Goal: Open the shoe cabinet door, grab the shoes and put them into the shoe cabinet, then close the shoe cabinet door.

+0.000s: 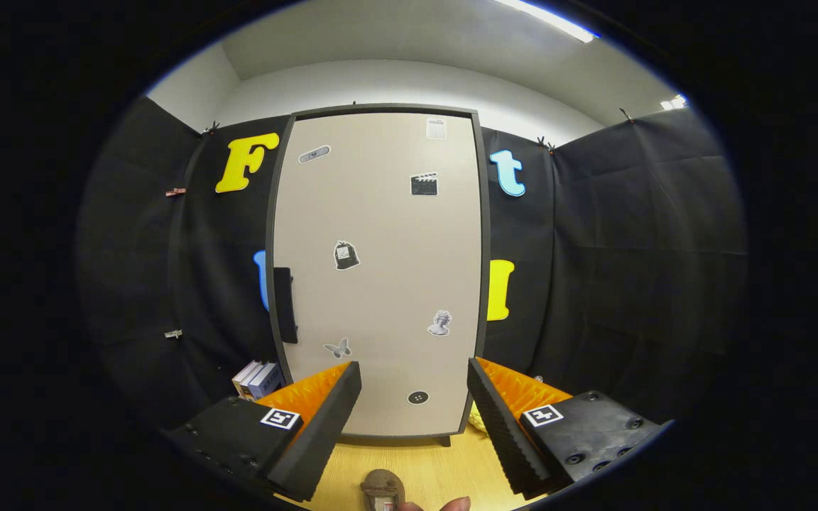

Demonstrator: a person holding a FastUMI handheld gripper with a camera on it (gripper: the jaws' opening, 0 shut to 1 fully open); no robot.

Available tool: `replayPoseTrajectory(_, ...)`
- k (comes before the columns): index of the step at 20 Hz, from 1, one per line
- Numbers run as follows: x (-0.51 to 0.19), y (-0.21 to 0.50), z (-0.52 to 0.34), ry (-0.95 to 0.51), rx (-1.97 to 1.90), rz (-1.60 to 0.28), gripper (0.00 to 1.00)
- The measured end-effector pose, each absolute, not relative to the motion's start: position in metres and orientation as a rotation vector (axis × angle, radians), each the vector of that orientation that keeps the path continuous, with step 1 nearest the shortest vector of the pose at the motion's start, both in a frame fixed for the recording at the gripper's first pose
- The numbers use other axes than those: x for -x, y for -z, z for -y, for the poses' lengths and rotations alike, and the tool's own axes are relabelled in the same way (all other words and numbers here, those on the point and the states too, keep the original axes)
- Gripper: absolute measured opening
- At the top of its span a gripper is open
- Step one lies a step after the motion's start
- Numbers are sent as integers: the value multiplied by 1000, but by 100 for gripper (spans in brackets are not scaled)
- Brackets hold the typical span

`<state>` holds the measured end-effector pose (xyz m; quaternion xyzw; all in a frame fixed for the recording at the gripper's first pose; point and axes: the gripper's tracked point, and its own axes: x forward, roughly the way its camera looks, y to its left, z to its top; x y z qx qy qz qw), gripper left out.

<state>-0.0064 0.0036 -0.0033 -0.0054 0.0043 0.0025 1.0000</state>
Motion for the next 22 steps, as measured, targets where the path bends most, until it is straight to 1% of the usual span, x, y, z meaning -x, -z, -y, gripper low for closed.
replayPoseTrajectory(7, 6, 3, -14, -21, 5, -13, 98)
replayPoseTrajectory(11, -1, -20, -41, -63, -28, 27, 98)
replayPoseTrajectory(16, -36, -34, -99, -130, -54, 26, 99)
replayPoseTrajectory(22, -85, -27, -166, -194, -64, 17, 99)
